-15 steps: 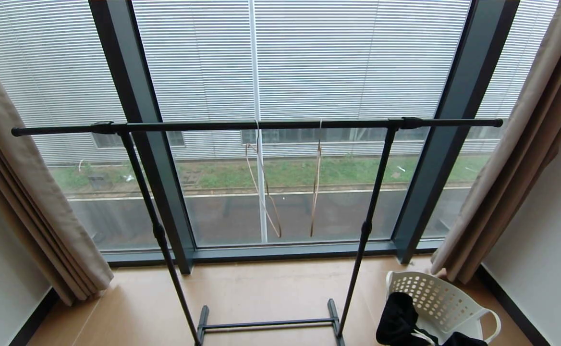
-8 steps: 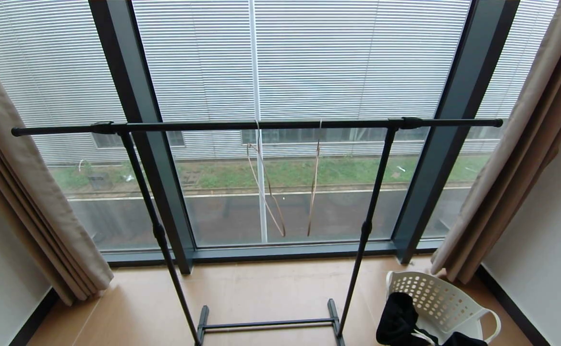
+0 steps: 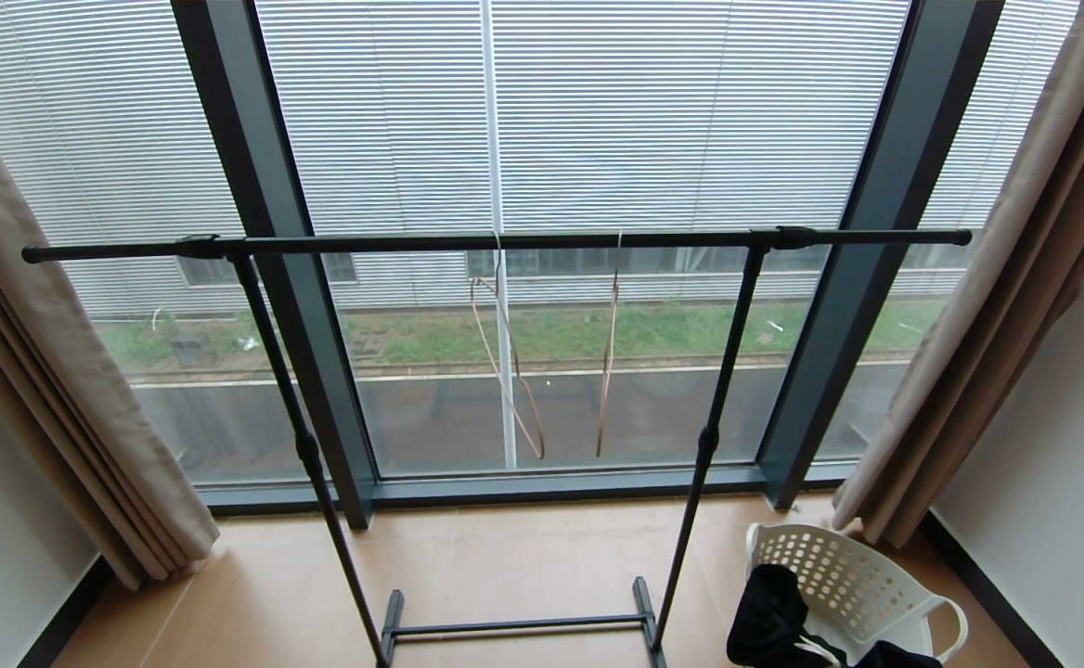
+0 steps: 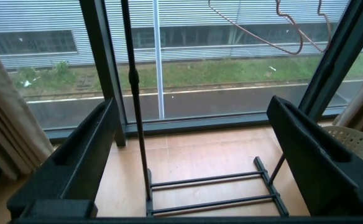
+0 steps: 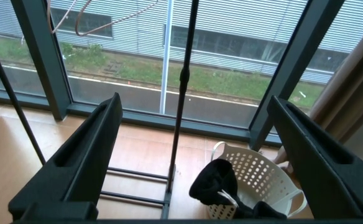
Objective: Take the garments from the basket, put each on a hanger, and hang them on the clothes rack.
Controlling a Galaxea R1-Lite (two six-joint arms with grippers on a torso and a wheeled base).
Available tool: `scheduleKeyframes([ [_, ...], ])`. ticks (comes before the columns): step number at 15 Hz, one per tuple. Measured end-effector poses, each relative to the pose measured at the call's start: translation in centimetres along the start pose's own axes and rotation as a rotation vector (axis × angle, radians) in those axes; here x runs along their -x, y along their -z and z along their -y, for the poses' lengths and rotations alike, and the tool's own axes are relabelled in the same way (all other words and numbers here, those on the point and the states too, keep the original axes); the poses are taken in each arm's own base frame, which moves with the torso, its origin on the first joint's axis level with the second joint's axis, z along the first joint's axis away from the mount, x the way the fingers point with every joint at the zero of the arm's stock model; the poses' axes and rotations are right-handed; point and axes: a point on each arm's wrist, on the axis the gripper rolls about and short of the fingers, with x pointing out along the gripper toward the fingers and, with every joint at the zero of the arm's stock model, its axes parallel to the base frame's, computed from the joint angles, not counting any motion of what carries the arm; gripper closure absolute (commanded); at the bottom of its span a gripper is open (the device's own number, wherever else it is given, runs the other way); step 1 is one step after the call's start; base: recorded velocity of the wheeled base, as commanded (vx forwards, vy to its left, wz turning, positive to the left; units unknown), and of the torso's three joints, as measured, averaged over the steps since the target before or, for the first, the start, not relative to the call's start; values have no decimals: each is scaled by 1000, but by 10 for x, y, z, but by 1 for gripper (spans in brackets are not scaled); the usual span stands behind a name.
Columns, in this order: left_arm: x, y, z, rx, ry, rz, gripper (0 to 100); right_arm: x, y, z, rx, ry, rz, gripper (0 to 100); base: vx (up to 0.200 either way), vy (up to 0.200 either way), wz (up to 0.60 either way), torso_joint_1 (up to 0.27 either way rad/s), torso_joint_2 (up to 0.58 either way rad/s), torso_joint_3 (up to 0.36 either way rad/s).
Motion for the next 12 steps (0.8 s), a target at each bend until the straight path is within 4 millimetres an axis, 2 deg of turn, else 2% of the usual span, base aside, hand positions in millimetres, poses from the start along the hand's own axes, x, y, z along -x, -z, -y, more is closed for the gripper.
scheduleKeyframes([
  [12, 0, 0, 0, 11, -3, -2, 0, 0, 0, 0, -5, 1, 3, 0, 0, 0, 0, 0, 0, 0],
])
